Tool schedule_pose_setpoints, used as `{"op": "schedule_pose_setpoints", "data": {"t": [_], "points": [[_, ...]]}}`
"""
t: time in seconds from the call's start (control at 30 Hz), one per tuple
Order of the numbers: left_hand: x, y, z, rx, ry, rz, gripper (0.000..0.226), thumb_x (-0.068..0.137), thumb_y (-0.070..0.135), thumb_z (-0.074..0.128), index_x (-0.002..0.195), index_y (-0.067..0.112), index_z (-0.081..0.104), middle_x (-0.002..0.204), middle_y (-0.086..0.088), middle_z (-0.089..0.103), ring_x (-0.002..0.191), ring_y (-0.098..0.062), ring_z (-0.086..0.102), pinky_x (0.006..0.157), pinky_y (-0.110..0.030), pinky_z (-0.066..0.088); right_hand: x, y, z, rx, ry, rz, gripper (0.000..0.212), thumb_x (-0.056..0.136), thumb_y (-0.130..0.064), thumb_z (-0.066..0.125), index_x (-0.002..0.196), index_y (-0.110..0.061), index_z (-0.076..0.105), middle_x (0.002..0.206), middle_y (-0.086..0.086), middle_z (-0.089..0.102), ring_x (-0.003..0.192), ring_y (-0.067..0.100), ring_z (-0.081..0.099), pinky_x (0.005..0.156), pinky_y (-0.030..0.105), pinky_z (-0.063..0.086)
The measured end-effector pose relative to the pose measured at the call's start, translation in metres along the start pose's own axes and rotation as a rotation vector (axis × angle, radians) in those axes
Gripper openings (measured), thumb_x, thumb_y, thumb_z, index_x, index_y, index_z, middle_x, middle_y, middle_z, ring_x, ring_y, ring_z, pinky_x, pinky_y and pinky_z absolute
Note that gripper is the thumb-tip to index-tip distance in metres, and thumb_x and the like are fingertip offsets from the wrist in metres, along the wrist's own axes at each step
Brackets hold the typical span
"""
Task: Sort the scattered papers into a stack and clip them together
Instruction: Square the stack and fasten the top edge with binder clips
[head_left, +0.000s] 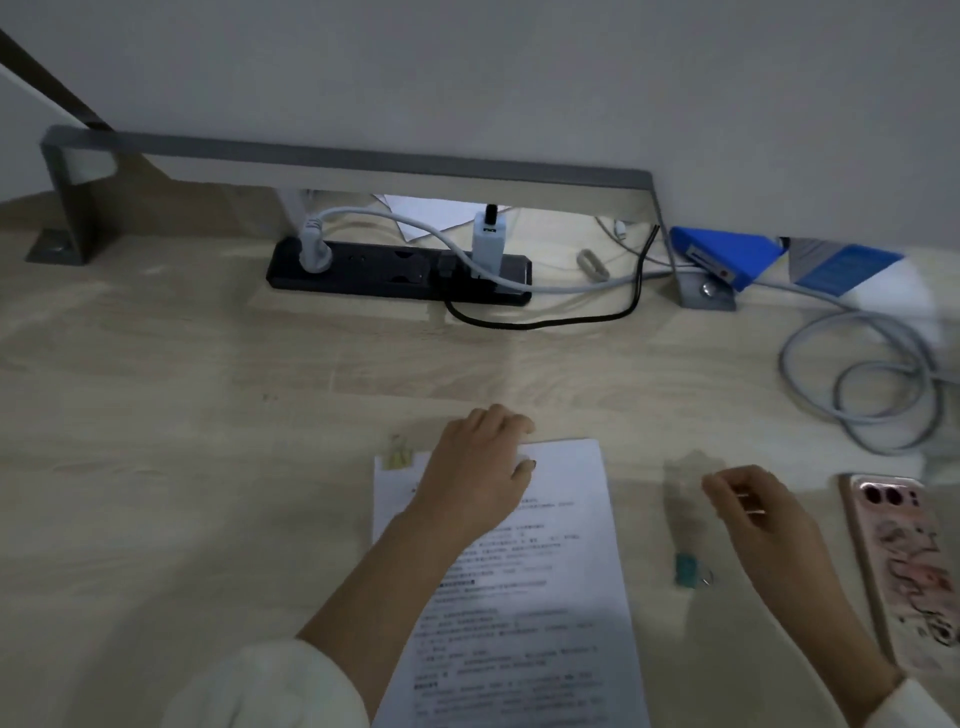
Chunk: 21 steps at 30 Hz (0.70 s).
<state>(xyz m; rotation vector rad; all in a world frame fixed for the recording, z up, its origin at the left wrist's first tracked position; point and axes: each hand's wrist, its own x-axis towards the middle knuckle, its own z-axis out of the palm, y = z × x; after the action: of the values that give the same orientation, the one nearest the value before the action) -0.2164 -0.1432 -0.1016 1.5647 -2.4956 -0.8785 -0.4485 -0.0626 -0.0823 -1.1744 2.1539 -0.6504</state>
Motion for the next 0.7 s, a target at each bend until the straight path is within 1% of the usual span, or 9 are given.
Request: {"op": "schedule_pose_setpoints", "data": {"t": [0.07,0.17,0.3,0.4,0.5,0.57,0.63,0.67,0.7], "points": [[0.006,0.009,0.006,0.12,-0.038,-0.029,0.038,0.093,0.037,0.04,0.125,0.017,0.044,0.127,0.0,0.043,0.117,-0.02,0.04,0.101,-0.032,0.026,-0.017,0.022,-0.005,0.018,0.023,0.071,0.017,0.087,-0.024,0.059,0.073,-0.014,0.055,0.072,0.008,0.064,0.069,0.025,0.06,0.055,0.021,0.041],[0.015,0.02,0.011,0.204,-0.066,-0.085,0.04,0.089,0.047,0.044,0.113,0.015,0.048,0.118,-0.002,0.048,0.111,-0.021,0.043,0.096,-0.034,0.028,-0.037,0.035,0.0,0.067,-0.014,0.154,0.027,0.083,-0.034,0.061,0.072,-0.011,0.054,0.068,0.01,0.064,0.066,0.026,0.06,0.059,0.035,0.043],[0.016,0.035,0.018,0.225,-0.148,-0.12,0.042,0.088,0.05,0.045,0.108,0.013,0.049,0.116,-0.003,0.05,0.112,-0.022,0.041,0.096,-0.035,0.03,-0.044,0.042,0.008,0.0,-0.02,0.147,0.027,0.086,-0.036,0.056,0.073,-0.012,0.054,0.068,0.004,0.061,0.066,0.023,0.058,0.058,0.033,0.041],[0.012,0.042,0.023,0.231,-0.188,-0.121,0.036,0.09,0.047,0.042,0.103,0.015,0.049,0.112,-0.002,0.05,0.11,-0.022,0.042,0.096,-0.034,0.029,-0.045,0.05,0.009,-0.07,-0.007,0.063,0.028,0.09,-0.029,0.053,0.066,-0.015,0.051,0.067,-0.001,0.054,0.063,0.017,0.053,0.053,0.025,0.037],[0.006,0.05,0.022,0.121,-0.21,-0.116,0.026,0.093,0.043,0.039,0.093,0.017,0.043,0.085,0.003,0.054,0.094,-0.019,0.053,0.098,-0.031,0.028,-0.046,0.049,0.006,-0.019,-0.039,0.014,0.026,0.092,-0.023,0.049,0.067,-0.018,0.048,0.078,-0.004,0.05,0.068,0.009,0.052,0.056,0.018,0.036],[0.001,0.053,0.024,0.025,-0.201,-0.092,0.017,0.095,0.037,0.039,0.093,0.019,0.038,0.08,0.003,0.059,0.087,-0.019,0.057,0.101,-0.029,0.026,-0.044,0.042,0.004,0.051,-0.094,-0.011,0.024,0.093,-0.021,0.047,0.071,-0.013,0.05,0.082,0.005,0.056,0.073,0.018,0.057,0.059,0.024,0.042],[-0.005,0.053,0.028,-0.041,-0.15,-0.047,0.005,0.095,0.026,0.038,0.094,0.022,0.035,0.09,0.0,0.065,0.088,-0.018,0.057,0.106,-0.03,0.023,-0.04,0.028,0.002,0.078,-0.165,-0.054,0.025,0.093,-0.021,0.047,0.076,-0.004,0.051,0.078,0.016,0.061,0.075,0.028,0.059,0.064,0.036,0.047],[-0.008,0.053,0.029,-0.068,-0.132,-0.035,0.003,0.095,0.021,0.037,0.094,0.023,0.035,0.092,0.0,0.065,0.088,-0.016,0.056,0.108,-0.031,0.02,-0.037,0.02,0.002,0.075,-0.196,-0.096,0.025,0.093,-0.022,0.048,0.078,-0.002,0.051,0.077,0.017,0.062,0.074,0.029,0.059,0.065,0.039,0.047],[-0.011,0.054,0.029,-0.097,-0.127,-0.034,0.008,0.094,0.017,0.036,0.093,0.024,0.038,0.092,0.002,0.065,0.087,-0.014,0.055,0.11,-0.031,0.018,-0.034,0.013,0.003,0.066,-0.223,-0.148,0.025,0.093,-0.022,0.048,0.078,-0.002,0.051,0.076,0.016,0.061,0.07,0.027,0.057,0.064,0.036,0.047]]}}
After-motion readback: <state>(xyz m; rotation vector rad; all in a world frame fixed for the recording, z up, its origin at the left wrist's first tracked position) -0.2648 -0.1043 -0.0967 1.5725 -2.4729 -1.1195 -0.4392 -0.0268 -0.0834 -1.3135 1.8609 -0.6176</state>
